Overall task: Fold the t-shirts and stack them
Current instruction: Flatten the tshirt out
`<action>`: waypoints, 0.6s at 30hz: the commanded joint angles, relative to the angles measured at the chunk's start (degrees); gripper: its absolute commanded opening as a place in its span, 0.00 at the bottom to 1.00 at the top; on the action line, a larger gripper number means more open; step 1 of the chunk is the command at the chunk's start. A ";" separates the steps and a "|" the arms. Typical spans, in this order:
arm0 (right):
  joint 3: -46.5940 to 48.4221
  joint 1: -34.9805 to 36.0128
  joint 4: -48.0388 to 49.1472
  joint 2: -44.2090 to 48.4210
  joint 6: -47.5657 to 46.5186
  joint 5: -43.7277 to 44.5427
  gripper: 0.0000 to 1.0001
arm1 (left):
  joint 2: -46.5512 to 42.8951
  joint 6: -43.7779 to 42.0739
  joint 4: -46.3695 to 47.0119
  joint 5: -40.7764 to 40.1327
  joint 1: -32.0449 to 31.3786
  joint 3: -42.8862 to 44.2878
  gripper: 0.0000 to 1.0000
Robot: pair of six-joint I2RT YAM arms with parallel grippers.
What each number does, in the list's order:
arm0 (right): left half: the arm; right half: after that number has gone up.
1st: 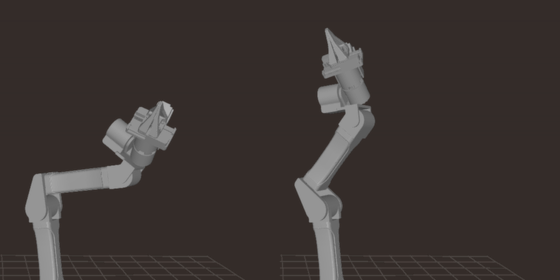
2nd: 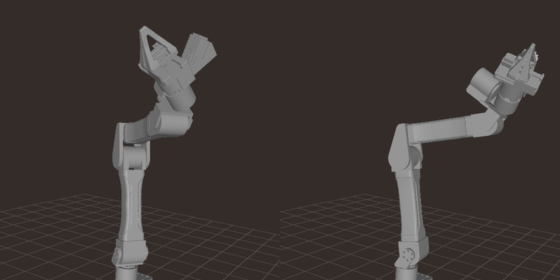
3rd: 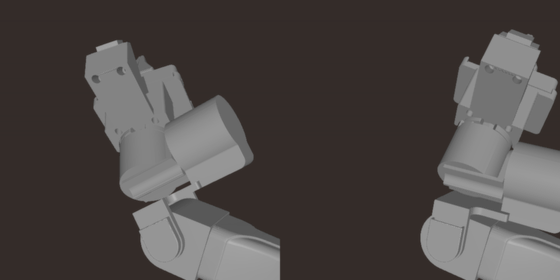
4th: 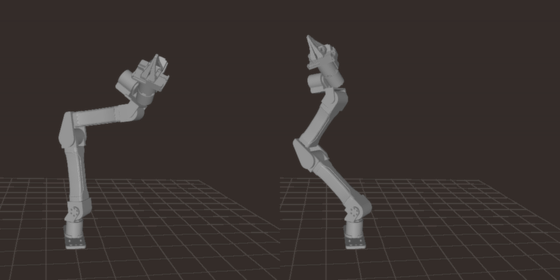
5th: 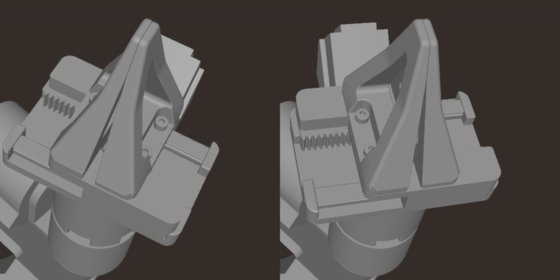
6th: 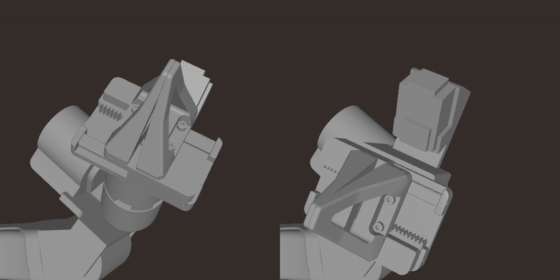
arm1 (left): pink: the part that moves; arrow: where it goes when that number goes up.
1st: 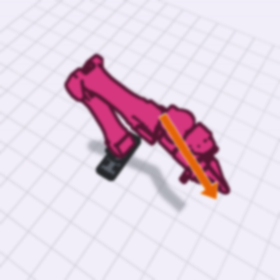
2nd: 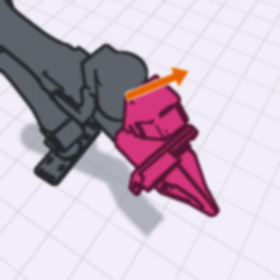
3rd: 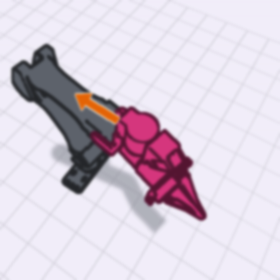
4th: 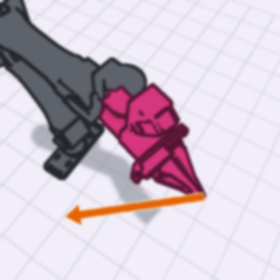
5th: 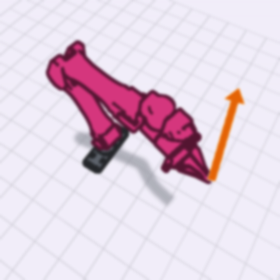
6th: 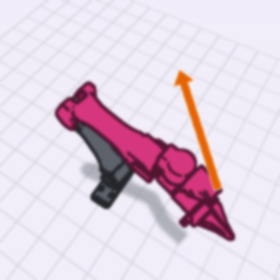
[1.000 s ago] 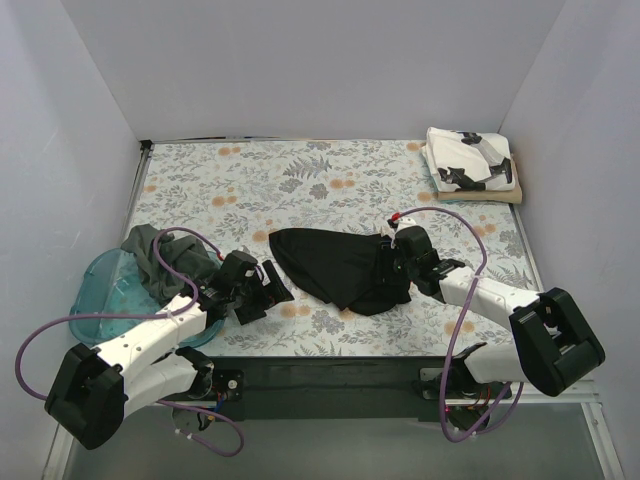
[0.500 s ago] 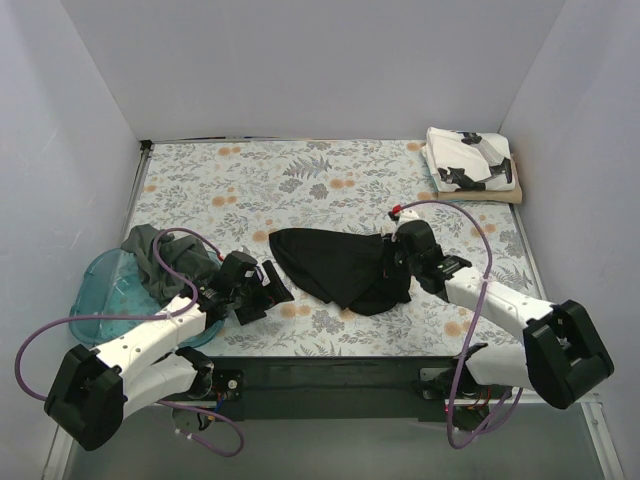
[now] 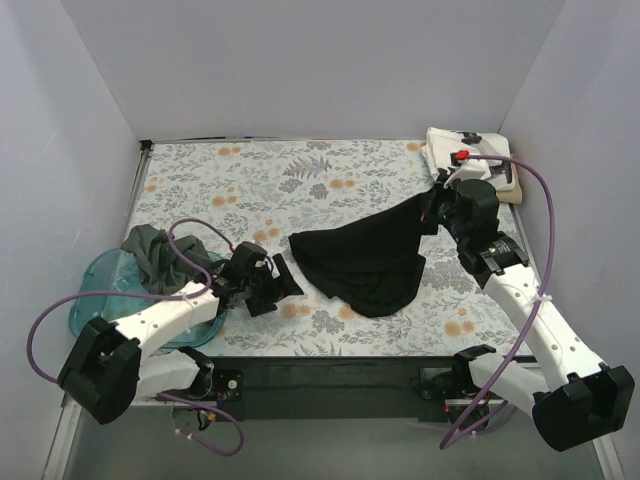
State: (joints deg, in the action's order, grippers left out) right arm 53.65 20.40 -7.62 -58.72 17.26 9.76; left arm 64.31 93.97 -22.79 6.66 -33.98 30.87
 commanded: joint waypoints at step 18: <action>-13.04 -5.28 -1.88 8.53 -0.56 -0.88 0.01 | 29.36 9.39 20.94 6.35 -8.39 14.03 0.42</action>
State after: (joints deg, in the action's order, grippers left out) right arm 41.32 15.90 -10.66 -51.70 16.60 8.80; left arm 91.77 102.54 -4.03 12.84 -41.21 41.85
